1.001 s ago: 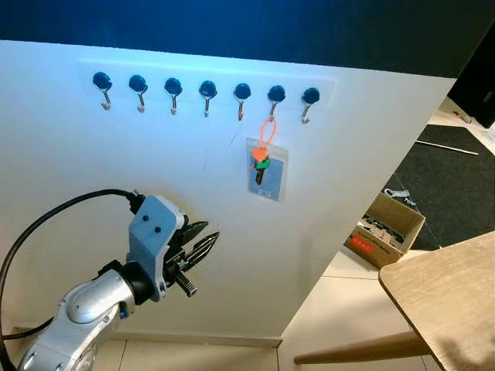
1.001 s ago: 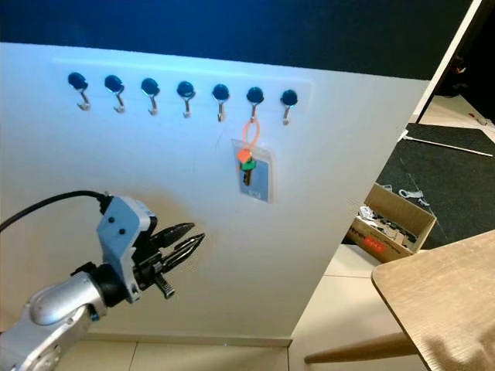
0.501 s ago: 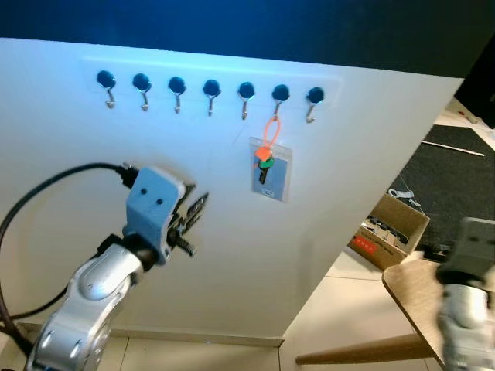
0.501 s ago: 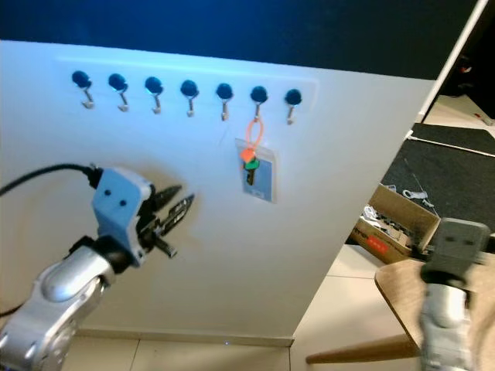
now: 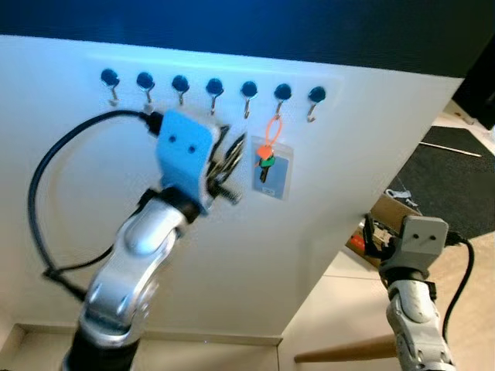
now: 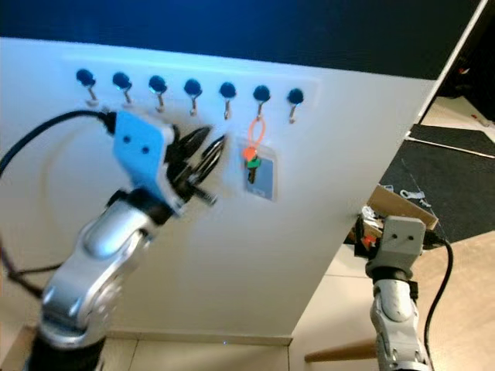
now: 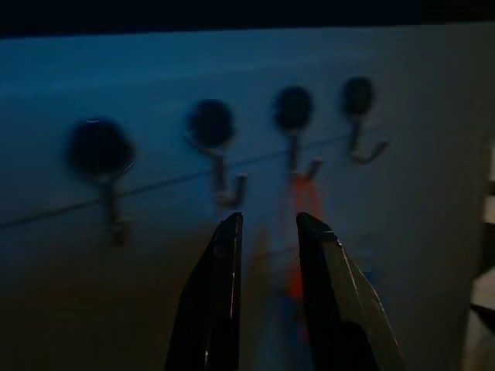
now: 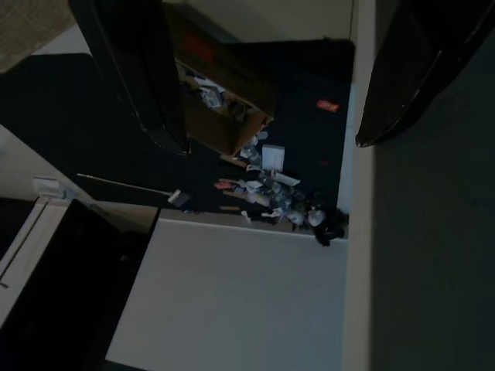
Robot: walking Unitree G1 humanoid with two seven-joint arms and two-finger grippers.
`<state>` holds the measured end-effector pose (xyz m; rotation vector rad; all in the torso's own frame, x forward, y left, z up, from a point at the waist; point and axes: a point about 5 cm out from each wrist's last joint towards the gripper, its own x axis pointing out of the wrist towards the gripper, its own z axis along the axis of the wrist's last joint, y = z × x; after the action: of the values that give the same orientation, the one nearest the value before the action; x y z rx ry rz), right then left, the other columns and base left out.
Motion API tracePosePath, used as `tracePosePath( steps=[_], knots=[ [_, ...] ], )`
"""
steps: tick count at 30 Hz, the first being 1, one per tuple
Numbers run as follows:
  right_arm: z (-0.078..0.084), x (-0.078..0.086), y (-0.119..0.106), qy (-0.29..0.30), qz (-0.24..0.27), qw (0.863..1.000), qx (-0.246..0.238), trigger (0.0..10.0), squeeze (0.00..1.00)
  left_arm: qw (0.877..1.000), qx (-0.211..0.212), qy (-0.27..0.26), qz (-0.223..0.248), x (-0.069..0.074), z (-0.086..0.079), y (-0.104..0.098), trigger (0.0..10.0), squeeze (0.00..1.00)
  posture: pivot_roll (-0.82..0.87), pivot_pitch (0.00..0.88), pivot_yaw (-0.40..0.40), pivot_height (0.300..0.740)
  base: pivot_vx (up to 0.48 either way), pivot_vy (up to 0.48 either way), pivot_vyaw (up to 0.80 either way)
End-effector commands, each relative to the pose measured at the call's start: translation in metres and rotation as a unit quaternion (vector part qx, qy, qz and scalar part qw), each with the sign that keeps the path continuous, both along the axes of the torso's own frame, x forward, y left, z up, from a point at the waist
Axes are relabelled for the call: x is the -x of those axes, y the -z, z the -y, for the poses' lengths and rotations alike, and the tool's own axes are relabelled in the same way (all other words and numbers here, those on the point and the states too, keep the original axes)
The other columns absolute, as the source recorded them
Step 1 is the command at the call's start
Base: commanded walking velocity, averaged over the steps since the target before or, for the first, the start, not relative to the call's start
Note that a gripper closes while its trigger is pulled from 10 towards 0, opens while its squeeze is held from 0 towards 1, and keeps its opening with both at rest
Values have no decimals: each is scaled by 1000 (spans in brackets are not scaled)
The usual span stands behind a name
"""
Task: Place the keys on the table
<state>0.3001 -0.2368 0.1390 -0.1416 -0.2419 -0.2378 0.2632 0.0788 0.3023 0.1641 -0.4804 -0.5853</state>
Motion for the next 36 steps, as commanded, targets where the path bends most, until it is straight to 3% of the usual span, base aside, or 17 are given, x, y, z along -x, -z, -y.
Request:
tracePosePath(
  steps=[1, 5, 13, 26, 28, 30, 31, 36],
  knots=[
    [-9, 2, 3, -19, -4, 1000, -1, 10000, 0, 998, 3, 55, -5, 1, 17, -4, 10000, 0, 161, 139, -53, 740, 0, 0, 0],
    [-13, 3, 5, -28, -6, 1000, 0, 10000, 0, 997, 5, 73, -8, 0, 25, -6, 10000, 0, 158, 136, -48, 740, 0, 0, 0],
    [-21, 2, 0, -42, 6, 999, -3, 10000, 0, 997, -2, 69, -30, -18, 36, -3, 10000, 0, 143, 135, -28, 740, 0, 0, 0],
    [-25, 3, -3, -47, 11, 999, -9, 10000, 0, 998, 2, 48, -32, -30, 29, -4, 10000, 0, 142, 138, -24, 740, 0, 0, 0],
    [-26, 3, -2, -48, 9, 999, -10, 10000, 0, 998, 3, 48, -33, -29, 27, -4, 3333, 0, 145, 138, -24, 740, 0, 0, 0],
    [-26, 3, -2, -48, 9, 999, -10, 10000, 0, 998, 3, 48, -33, -29, 27, -4, 3333, 0, 145, 138, -24, 740, 0, 0, 0],
    [-27, 3, -1, -50, 7, 999, -11, 10000, 0, 998, 5, 49, -33, -29, 26, -4, 0, 0, 147, 139, -25, 740, 0, 0, 0],
    [-27, 3, -1, -51, 6, 999, -12, 10000, 0, 998, 6, 49, -34, -27, 25, -3, 0, 0, 149, 140, -25, 740, 0, 0, 0]
  ],
)
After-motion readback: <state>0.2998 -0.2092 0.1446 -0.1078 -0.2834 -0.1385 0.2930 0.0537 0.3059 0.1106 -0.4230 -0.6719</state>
